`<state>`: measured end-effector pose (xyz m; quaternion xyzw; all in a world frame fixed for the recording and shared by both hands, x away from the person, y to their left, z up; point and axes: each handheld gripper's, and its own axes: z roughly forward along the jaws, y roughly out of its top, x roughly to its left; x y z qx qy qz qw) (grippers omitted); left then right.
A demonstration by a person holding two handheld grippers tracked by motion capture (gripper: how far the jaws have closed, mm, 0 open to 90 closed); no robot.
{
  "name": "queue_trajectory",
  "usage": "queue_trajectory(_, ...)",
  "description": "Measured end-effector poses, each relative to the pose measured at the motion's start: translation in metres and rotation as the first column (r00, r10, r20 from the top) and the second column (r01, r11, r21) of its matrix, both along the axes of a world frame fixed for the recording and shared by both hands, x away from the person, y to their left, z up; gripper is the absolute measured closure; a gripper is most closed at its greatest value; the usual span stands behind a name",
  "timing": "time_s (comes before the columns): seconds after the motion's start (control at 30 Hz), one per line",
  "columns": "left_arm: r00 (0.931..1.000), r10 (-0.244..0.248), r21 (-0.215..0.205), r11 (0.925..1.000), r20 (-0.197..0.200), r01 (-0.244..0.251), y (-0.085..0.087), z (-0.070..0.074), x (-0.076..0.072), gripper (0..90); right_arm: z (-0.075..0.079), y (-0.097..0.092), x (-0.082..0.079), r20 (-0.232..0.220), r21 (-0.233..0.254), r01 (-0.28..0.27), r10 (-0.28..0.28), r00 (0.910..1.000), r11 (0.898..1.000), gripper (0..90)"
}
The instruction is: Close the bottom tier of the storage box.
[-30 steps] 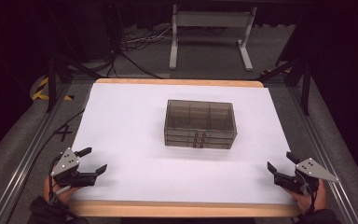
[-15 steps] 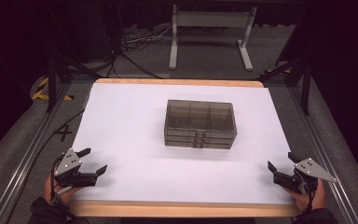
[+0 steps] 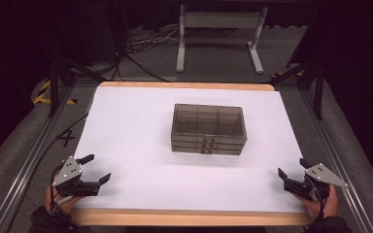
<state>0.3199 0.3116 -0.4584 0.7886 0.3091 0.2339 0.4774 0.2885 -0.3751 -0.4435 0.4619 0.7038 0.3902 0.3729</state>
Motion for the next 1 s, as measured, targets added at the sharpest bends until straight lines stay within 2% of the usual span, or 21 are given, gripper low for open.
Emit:
queue_trajectory(0.27, 0.9999, -0.012, 0.001, 0.9999, -0.003, 0.012, -0.0002, 0.0000, 0.0003, 11.3, 0.0004, -0.0027, 0.0011, -0.010, 0.027, 0.012, -0.012, 0.9999, 1.000, 15.4)
queue_trajectory(0.47, 0.9999, -0.012, -0.005, 0.9999, -0.005, 0.012, -0.0006, -0.0003, 0.0000, 11.3, 0.0002, -0.0015, 0.0020, -0.018, 0.015, 0.010, -0.009, 0.9998, 1.000, 15.1)
queue_trajectory(0.6, 0.9999, -0.013, 0.019, 0.9997, -0.009, 0.013, -0.0019, -0.0001, 0.0009, 11.3, 0.0001, -0.0008, 0.0025, -0.024, 0.006, 0.007, -0.007, 0.9997, 1.000, 14.9)
queue_trajectory(0.73, 0.9999, -0.015, 0.015, 0.9998, -0.009, 0.015, -0.0017, -0.0002, 0.0009, 11.3, -0.0002, -0.0003, 0.0030, -0.029, 0.005, 0.008, -0.008, 0.9995, 1.000, 14.7)
queue_trajectory(1.0, 0.9998, -0.015, 0.018, 0.9997, -0.017, 0.015, -0.0032, -0.0005, 0.0008, 11.2, -0.0010, 0.0032, 0.0048, -0.048, -0.033, -0.009, 0.008, 0.9988, 0.999, 13.0)
